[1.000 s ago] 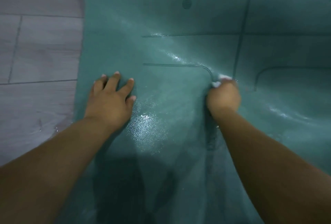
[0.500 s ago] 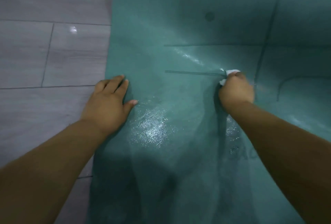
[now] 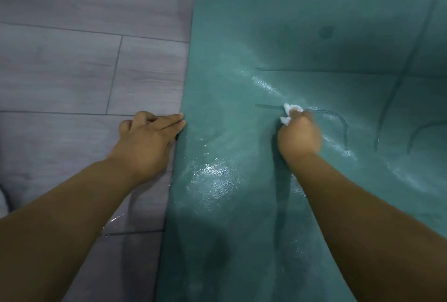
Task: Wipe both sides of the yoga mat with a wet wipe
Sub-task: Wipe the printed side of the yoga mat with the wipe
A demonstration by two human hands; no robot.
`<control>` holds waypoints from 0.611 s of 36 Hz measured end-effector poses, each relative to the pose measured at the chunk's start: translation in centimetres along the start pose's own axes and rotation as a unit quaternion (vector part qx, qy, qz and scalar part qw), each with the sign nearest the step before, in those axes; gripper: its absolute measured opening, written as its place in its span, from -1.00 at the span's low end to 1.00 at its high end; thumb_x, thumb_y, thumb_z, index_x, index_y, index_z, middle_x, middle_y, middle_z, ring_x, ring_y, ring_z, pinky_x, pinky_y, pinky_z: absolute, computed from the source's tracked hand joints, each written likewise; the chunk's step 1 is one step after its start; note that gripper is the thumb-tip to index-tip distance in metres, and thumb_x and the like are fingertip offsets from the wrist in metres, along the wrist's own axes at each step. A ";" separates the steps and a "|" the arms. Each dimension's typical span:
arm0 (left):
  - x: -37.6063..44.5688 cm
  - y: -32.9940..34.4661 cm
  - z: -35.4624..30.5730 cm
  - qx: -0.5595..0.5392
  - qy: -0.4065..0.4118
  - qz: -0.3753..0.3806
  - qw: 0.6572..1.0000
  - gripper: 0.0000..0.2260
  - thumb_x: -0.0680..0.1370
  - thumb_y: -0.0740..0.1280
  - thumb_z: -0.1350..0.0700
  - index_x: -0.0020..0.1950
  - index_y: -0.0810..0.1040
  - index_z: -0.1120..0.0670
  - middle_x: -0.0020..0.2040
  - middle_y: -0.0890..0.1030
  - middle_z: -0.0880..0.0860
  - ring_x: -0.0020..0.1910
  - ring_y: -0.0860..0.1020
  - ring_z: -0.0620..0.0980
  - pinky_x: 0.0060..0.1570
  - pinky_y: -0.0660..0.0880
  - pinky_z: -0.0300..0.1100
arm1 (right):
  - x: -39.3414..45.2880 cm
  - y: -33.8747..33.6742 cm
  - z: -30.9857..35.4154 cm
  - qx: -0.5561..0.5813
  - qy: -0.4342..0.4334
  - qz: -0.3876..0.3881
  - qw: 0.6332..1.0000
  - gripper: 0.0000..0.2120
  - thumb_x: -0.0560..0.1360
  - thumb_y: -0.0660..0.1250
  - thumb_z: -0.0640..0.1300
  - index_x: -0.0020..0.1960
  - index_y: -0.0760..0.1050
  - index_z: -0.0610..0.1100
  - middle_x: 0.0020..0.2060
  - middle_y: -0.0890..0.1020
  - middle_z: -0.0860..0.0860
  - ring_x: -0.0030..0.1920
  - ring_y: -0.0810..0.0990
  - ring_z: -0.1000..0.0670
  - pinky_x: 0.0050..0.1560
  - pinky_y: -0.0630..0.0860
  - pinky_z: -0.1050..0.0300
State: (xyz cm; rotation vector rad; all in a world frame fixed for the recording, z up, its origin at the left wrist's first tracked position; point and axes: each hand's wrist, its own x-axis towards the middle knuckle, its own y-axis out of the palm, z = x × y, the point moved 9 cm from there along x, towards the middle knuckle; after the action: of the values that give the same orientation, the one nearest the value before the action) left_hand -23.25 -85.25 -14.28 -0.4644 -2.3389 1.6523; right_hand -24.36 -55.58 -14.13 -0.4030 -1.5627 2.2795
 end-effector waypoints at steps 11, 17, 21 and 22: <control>0.8 0.3 1.2 0.033 -0.049 0.098 0.993 -0.37 0.53 0.30 0.09 0.49 0.09 -0.26 0.49 0.07 -0.33 0.28 0.10 -0.06 0.01 0.01 -0.17 | -15.5 6.3 16.3 -0.019 -0.557 0.161 0.815 -0.62 0.41 0.11 -0.04 0.05 0.62 -0.12 -0.03 0.65 -0.03 -0.37 0.60 -0.11 -0.48 0.47 0.19; 1.2 0.2 1.8 -0.005 -0.047 0.063 0.997 -0.41 0.55 0.24 0.26 0.43 0.25 -0.29 0.44 0.20 -0.36 0.26 0.16 -0.08 0.00 -0.01 -0.20 | -5.2 2.2 6.4 -0.017 -0.218 0.074 0.973 -0.62 0.54 0.15 -0.17 0.32 0.42 0.08 0.27 0.46 0.05 0.14 0.52 -0.08 0.03 0.44 0.12; 1.2 0.2 1.3 -0.016 -0.057 0.053 0.997 -0.42 0.53 0.22 0.29 0.43 0.29 -0.24 0.43 0.23 -0.32 0.25 0.18 -0.07 0.13 0.10 -0.14 | -8.7 2.7 7.2 0.034 -0.198 0.012 0.979 -0.63 0.43 0.14 -0.15 0.19 0.52 -0.04 0.13 0.56 0.05 -0.05 0.59 -0.09 -0.13 0.49 0.14; 1.2 0.1 1.2 -0.017 -0.058 0.053 0.997 -0.44 0.54 0.21 0.27 0.43 0.29 -0.23 0.44 0.24 -0.31 0.24 0.18 -0.07 0.14 0.11 -0.13 | -10.9 3.6 8.9 0.048 -0.256 0.040 0.965 -0.65 0.40 0.17 -0.15 0.15 0.53 -0.02 0.04 0.60 0.06 -0.13 0.60 -0.08 -0.19 0.51 0.15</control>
State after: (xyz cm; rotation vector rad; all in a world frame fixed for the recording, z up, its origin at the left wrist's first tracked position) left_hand -24.76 -85.77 -14.77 -0.5215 -2.4692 1.7331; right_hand -18.70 -68.93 -13.93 0.1720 -1.6685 2.6541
